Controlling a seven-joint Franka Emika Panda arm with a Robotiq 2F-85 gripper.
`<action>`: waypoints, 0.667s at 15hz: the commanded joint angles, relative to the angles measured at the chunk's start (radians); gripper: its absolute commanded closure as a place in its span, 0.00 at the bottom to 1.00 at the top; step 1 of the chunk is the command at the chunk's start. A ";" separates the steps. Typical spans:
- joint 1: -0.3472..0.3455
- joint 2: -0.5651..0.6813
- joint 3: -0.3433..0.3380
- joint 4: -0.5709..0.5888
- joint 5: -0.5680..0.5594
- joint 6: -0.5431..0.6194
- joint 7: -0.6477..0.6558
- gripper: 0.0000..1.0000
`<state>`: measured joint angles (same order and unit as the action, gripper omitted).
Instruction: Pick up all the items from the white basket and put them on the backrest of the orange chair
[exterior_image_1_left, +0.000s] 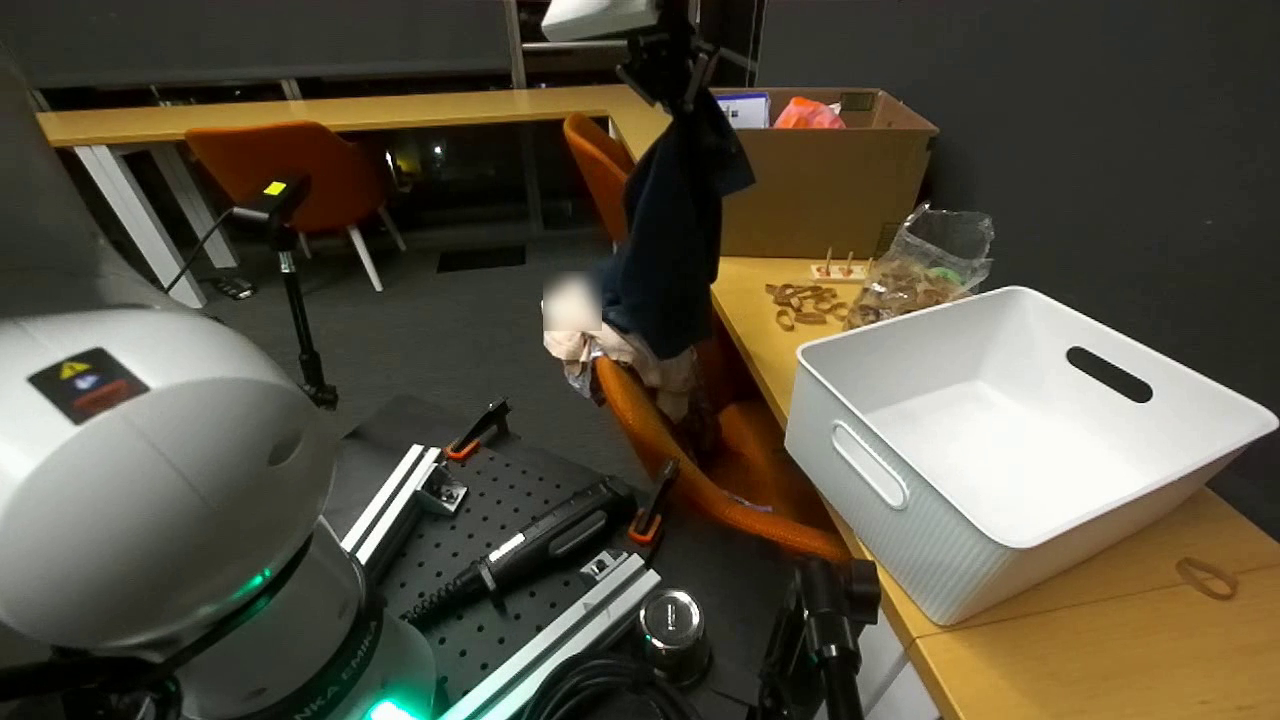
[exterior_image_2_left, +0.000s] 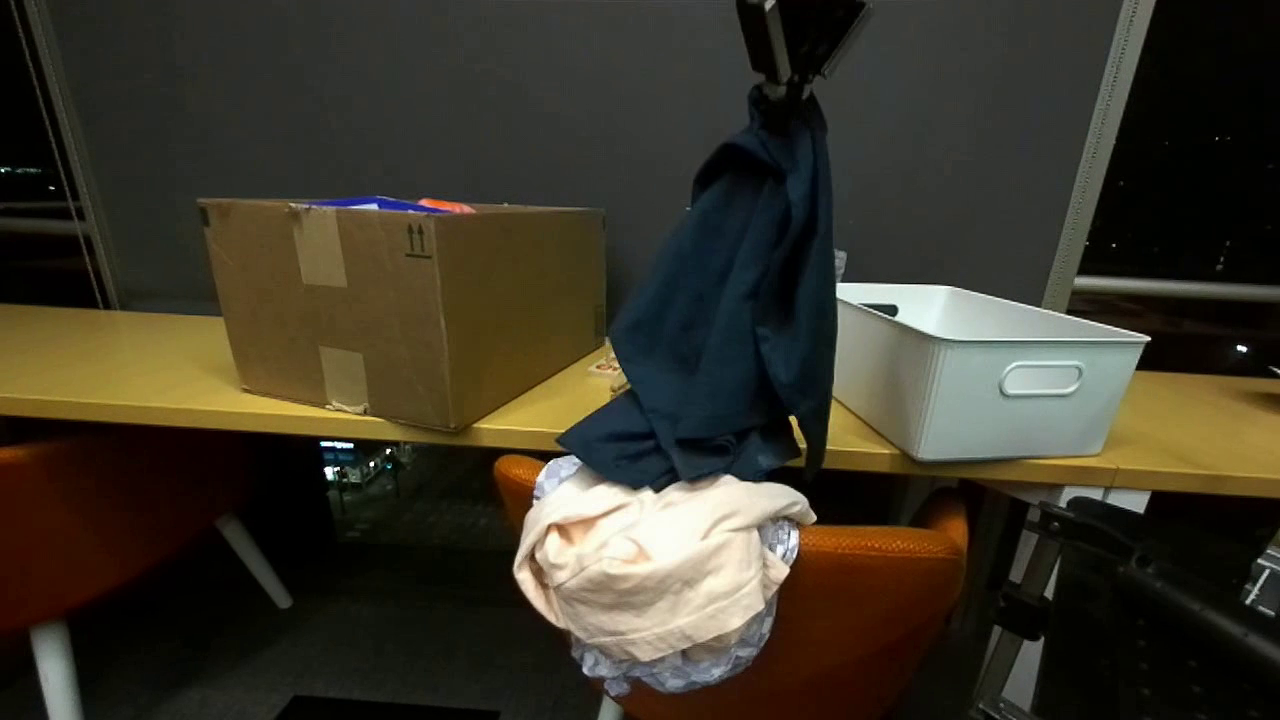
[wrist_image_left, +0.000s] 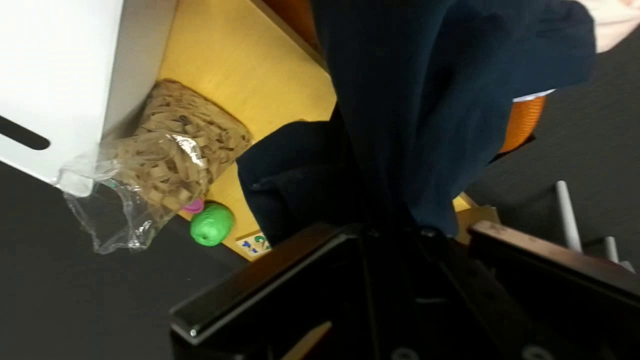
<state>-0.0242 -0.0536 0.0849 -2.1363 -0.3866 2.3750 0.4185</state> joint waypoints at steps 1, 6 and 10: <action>0.009 0.058 -0.014 0.010 -0.150 0.022 0.114 0.98; 0.093 0.098 0.011 -0.006 -0.164 0.002 0.149 0.98; 0.144 0.136 0.025 -0.018 -0.099 0.040 0.112 0.98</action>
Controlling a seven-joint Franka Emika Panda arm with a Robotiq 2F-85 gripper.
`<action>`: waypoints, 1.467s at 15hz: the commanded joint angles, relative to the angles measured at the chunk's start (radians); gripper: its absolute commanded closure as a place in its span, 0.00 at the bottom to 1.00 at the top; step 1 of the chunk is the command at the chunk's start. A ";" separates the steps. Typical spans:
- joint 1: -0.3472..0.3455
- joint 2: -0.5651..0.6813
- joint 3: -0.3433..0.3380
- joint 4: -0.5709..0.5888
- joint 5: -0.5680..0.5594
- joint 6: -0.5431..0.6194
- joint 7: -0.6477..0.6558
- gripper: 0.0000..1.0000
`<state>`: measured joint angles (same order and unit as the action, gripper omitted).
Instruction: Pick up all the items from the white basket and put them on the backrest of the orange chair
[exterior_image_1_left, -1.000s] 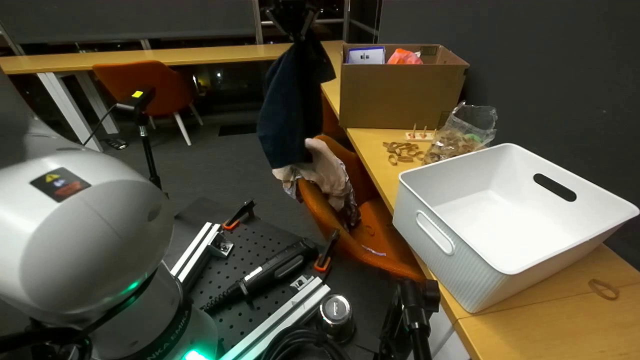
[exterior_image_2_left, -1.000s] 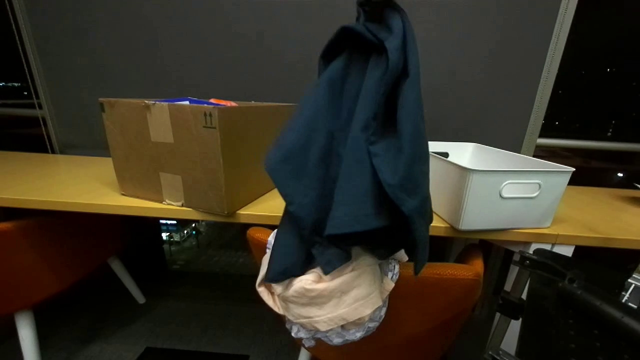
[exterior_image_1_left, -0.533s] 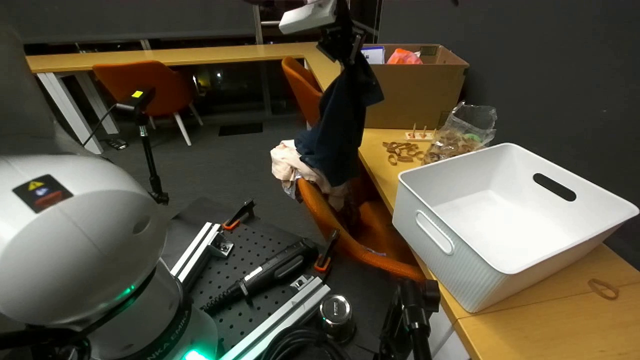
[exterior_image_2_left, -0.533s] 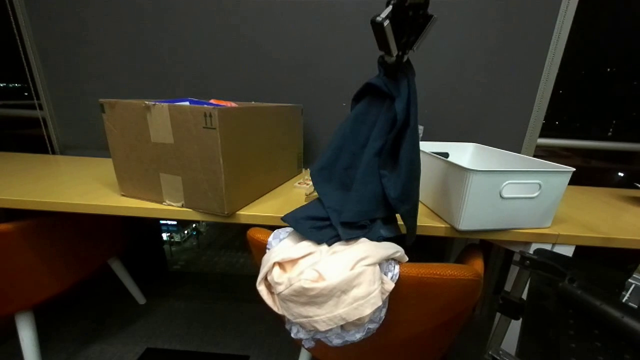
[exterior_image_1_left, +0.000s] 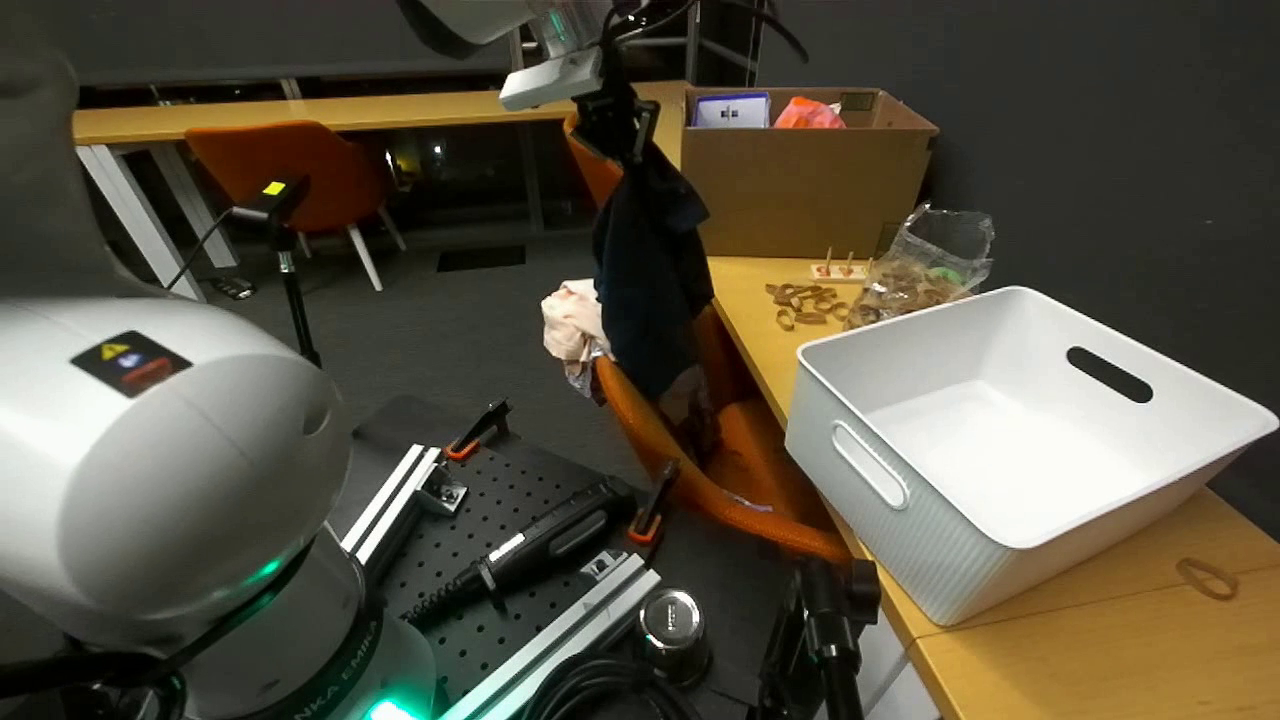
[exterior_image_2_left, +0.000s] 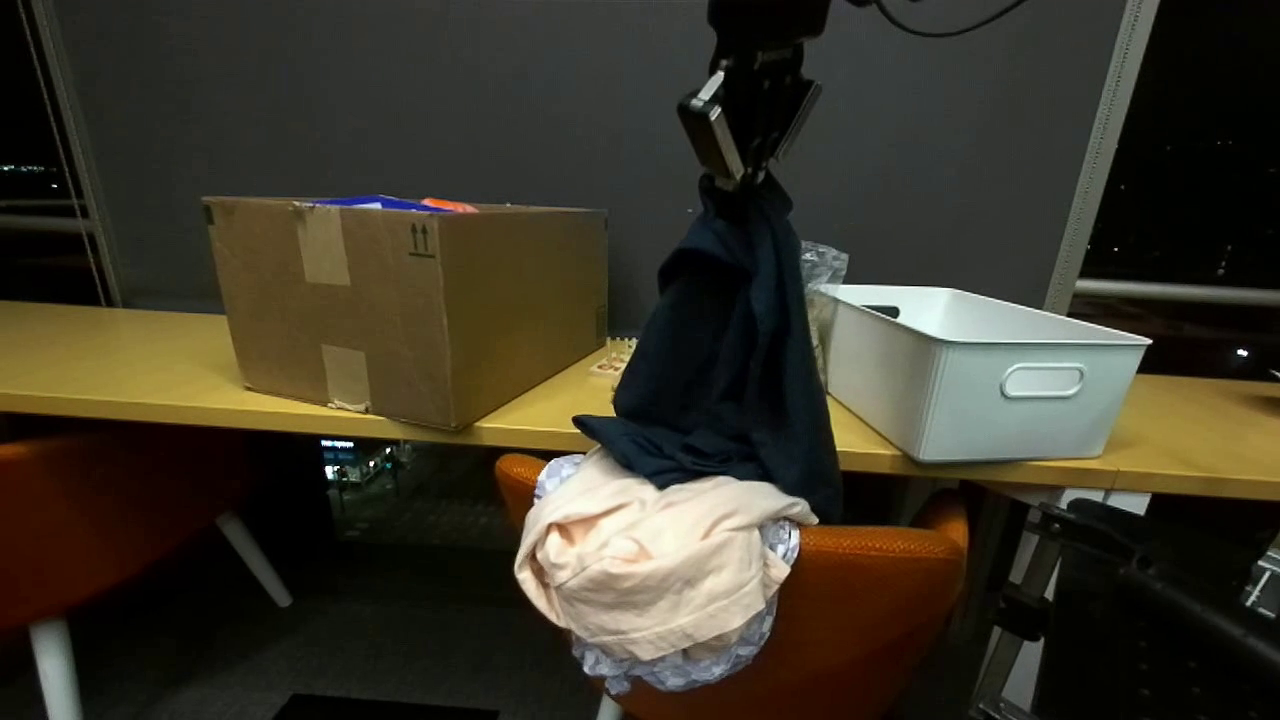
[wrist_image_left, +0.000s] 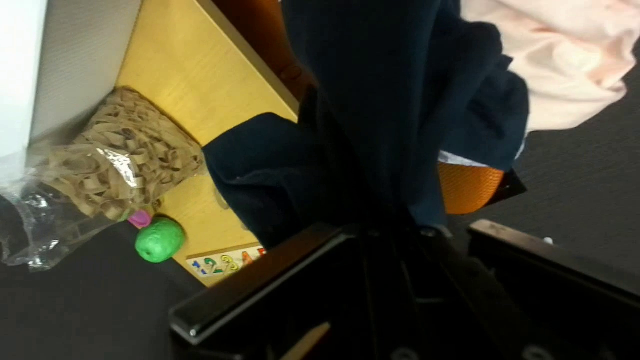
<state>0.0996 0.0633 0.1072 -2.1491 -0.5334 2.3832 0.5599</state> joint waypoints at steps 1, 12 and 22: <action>0.025 0.026 0.005 -0.015 0.086 0.062 -0.056 0.98; 0.002 0.205 0.018 -0.082 0.526 0.311 -0.425 0.98; -0.049 0.325 0.041 -0.056 0.688 0.281 -0.572 0.61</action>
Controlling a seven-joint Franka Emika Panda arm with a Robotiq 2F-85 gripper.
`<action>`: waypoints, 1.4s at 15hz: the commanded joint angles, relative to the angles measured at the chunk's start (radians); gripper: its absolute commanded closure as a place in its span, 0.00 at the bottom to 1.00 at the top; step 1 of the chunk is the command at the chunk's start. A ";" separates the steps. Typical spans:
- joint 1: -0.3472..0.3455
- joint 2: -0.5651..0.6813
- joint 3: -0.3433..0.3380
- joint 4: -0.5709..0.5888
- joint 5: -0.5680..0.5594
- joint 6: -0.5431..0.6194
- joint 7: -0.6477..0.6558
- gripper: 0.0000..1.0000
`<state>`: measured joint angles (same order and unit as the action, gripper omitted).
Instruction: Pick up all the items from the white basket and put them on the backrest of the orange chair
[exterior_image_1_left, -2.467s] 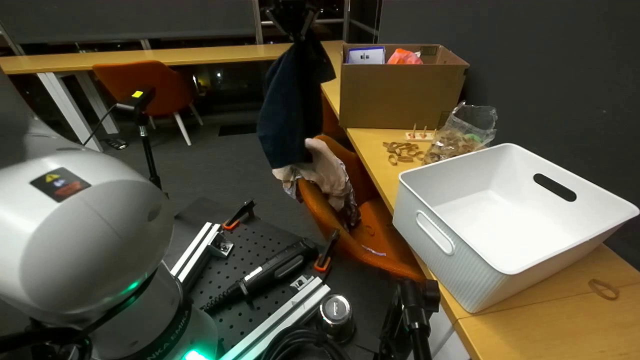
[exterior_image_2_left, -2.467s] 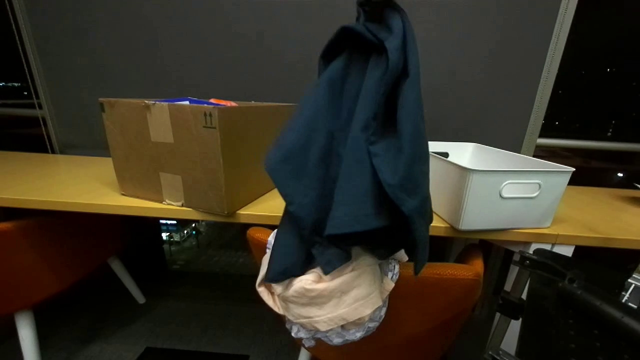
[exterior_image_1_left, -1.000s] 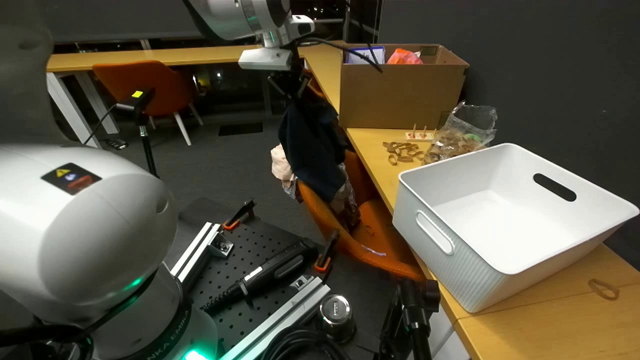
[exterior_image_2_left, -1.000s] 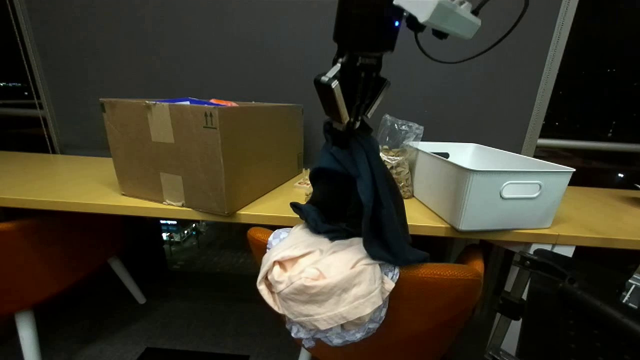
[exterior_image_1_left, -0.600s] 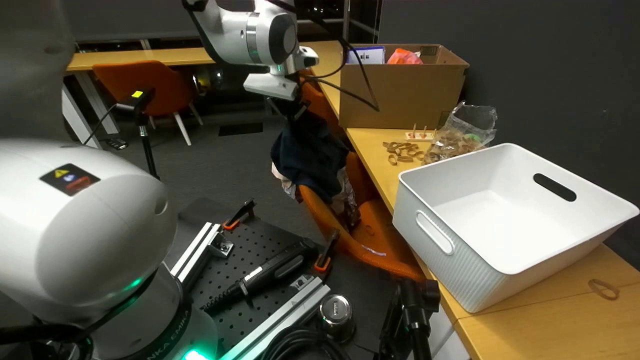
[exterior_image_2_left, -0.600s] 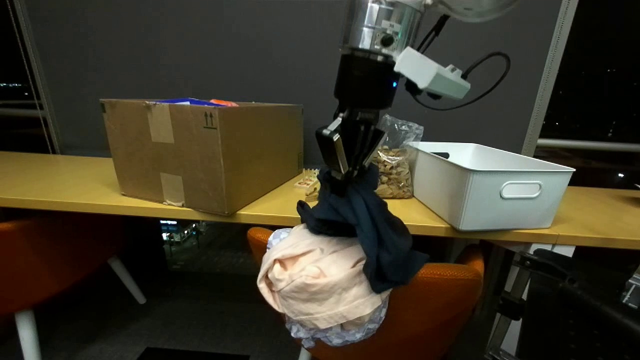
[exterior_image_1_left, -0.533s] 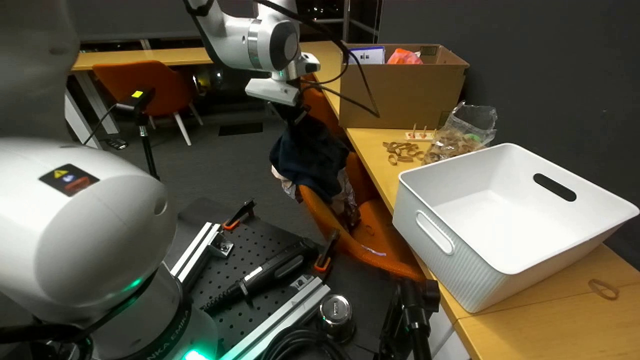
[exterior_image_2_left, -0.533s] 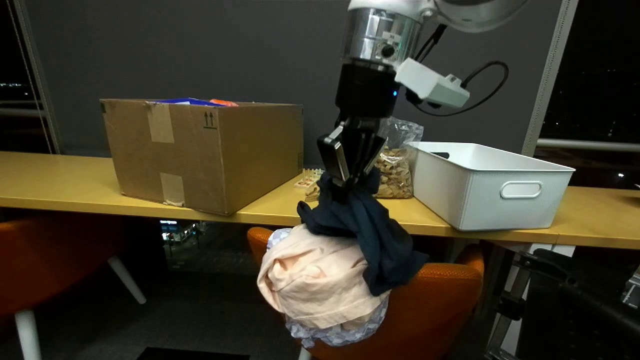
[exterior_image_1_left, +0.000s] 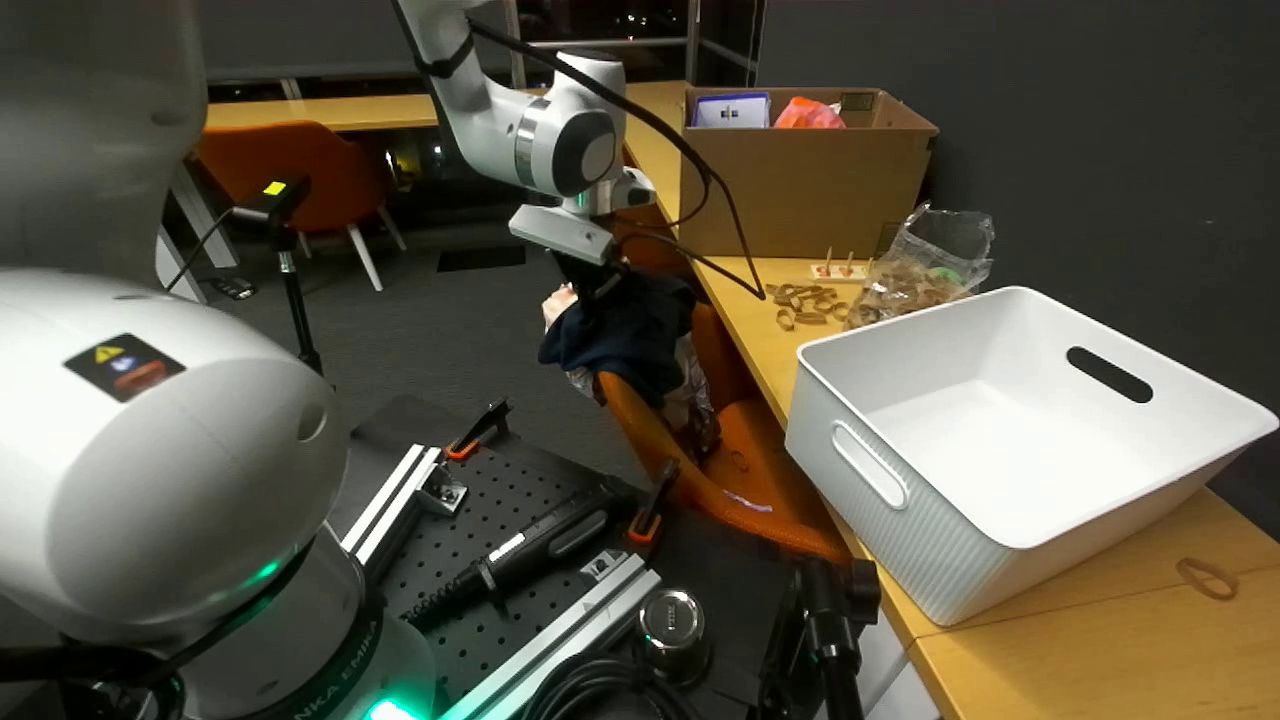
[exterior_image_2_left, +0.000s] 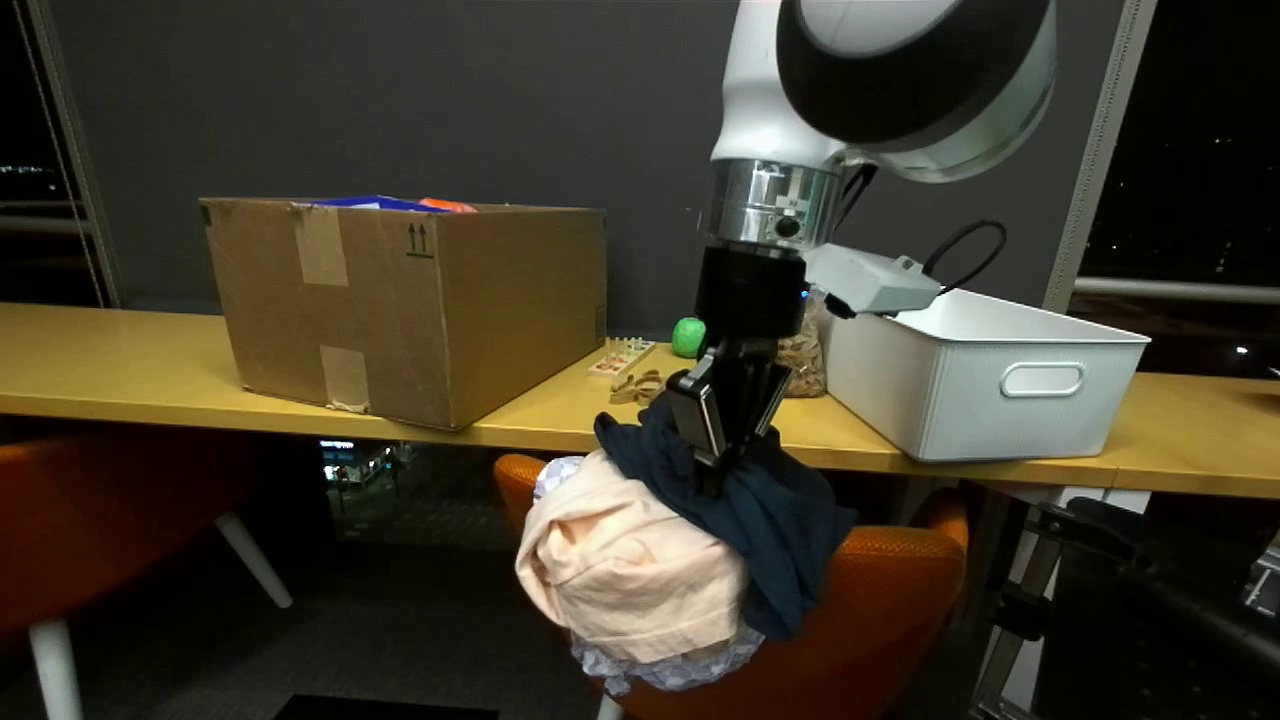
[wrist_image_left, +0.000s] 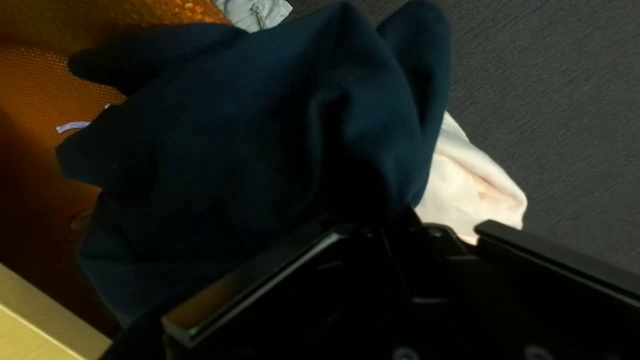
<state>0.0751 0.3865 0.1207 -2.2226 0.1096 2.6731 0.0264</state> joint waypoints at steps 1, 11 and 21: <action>-0.021 -0.007 0.027 0.018 0.045 -0.014 -0.030 0.55; 0.046 -0.298 -0.077 -0.004 -0.170 -0.162 0.180 0.00; -0.142 -0.553 -0.155 0.022 -0.345 -0.208 0.268 0.00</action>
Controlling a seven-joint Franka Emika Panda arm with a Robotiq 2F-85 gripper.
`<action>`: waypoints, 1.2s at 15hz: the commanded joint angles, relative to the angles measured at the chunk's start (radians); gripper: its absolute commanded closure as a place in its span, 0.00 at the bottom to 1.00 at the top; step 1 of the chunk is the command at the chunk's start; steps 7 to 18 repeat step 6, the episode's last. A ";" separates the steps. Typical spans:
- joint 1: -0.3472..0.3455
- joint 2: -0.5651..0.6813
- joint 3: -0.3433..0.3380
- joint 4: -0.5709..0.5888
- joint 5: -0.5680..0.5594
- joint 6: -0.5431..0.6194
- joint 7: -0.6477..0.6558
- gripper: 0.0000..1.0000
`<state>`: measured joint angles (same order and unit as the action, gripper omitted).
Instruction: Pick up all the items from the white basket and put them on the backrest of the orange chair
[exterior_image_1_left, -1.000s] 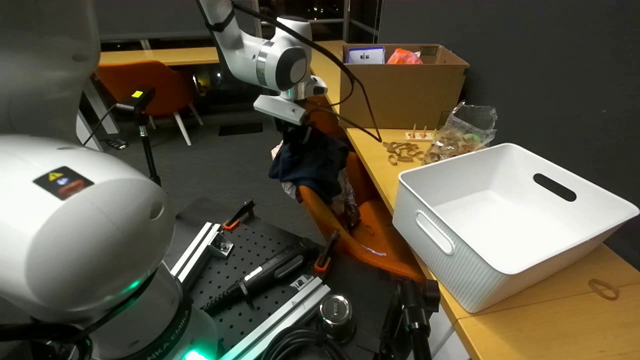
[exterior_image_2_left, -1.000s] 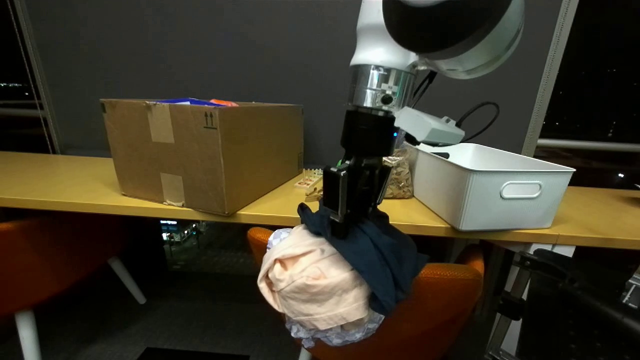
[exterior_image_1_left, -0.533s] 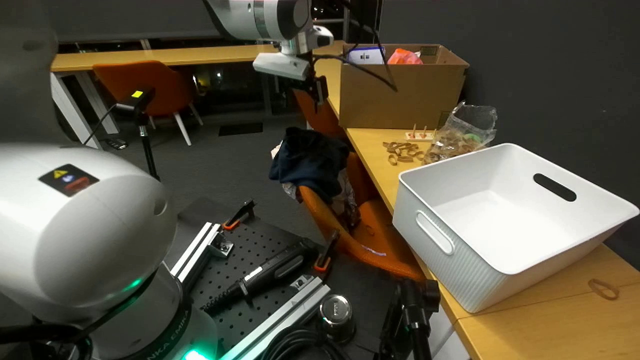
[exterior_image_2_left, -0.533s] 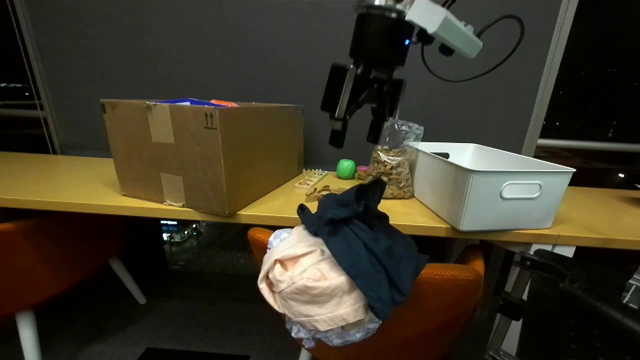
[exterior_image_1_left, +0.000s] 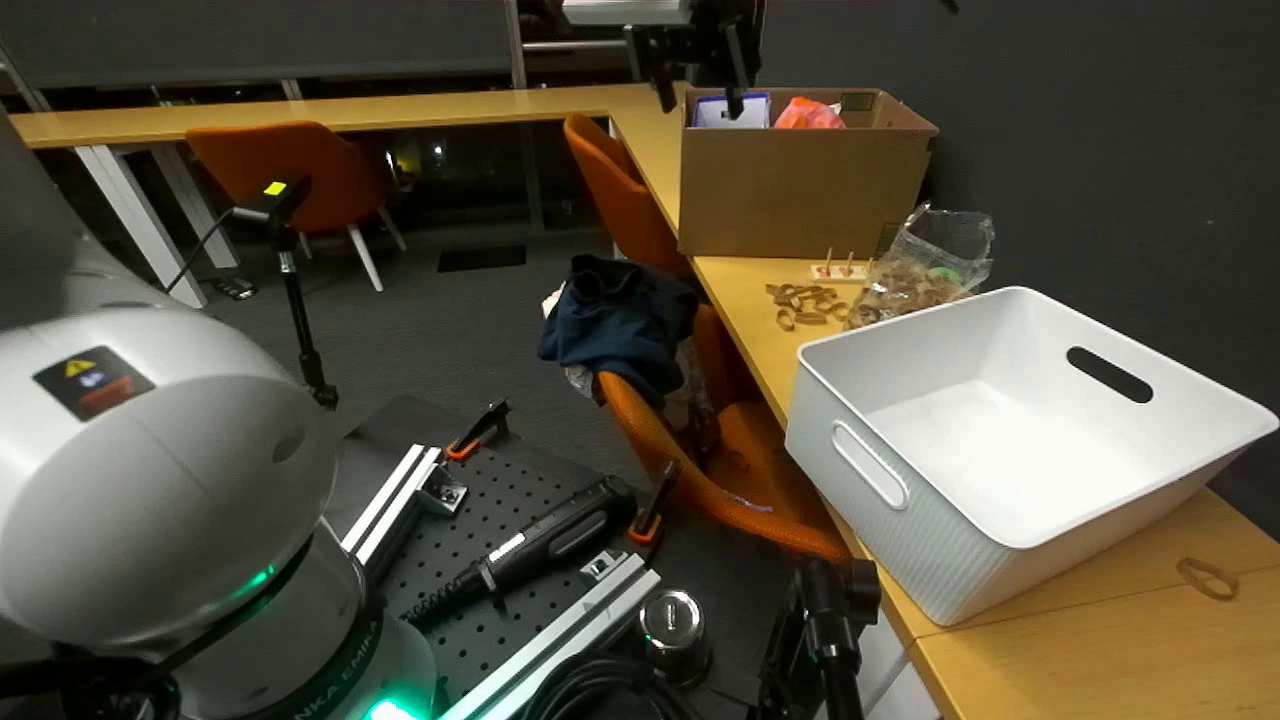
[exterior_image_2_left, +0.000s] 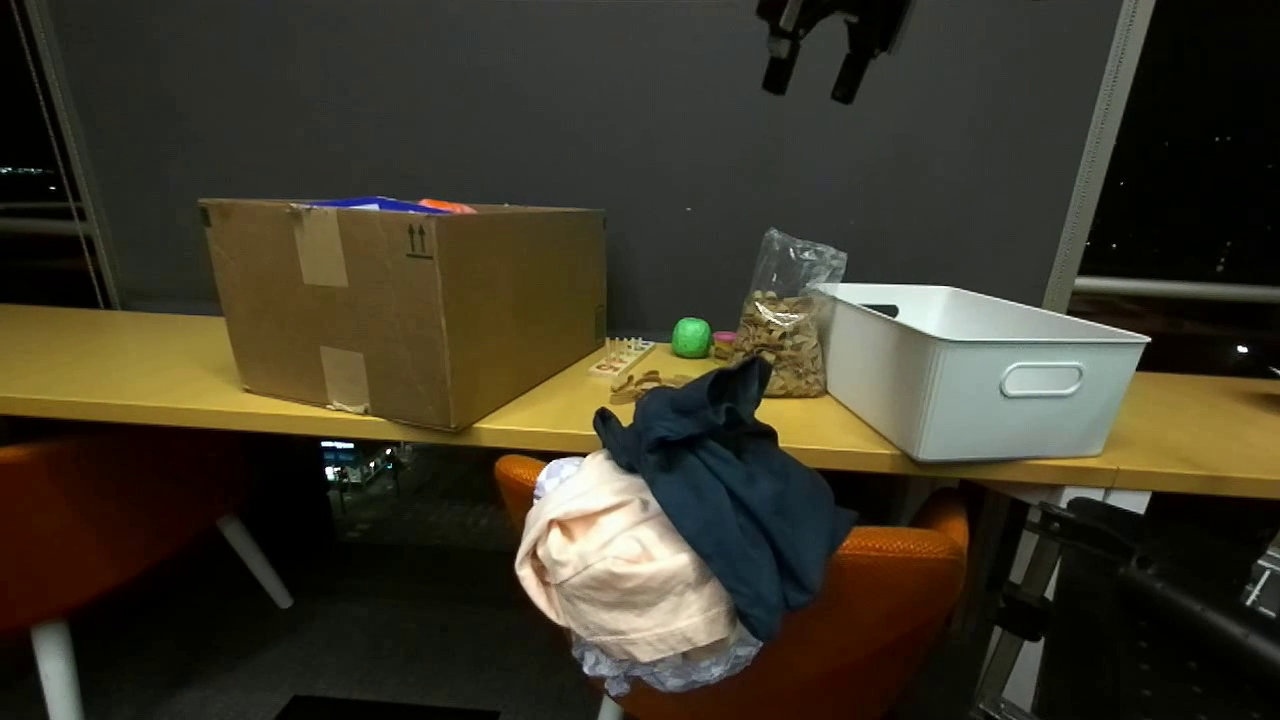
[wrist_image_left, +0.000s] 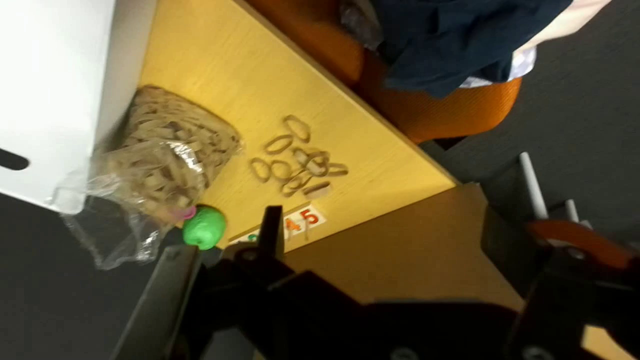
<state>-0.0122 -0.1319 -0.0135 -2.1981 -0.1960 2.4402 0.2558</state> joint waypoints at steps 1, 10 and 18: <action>-0.076 -0.028 -0.029 -0.004 -0.035 0.051 0.043 0.00; -0.148 0.012 -0.050 -0.037 -0.049 0.125 0.098 0.00; -0.148 0.012 -0.050 -0.037 -0.049 0.125 0.098 0.00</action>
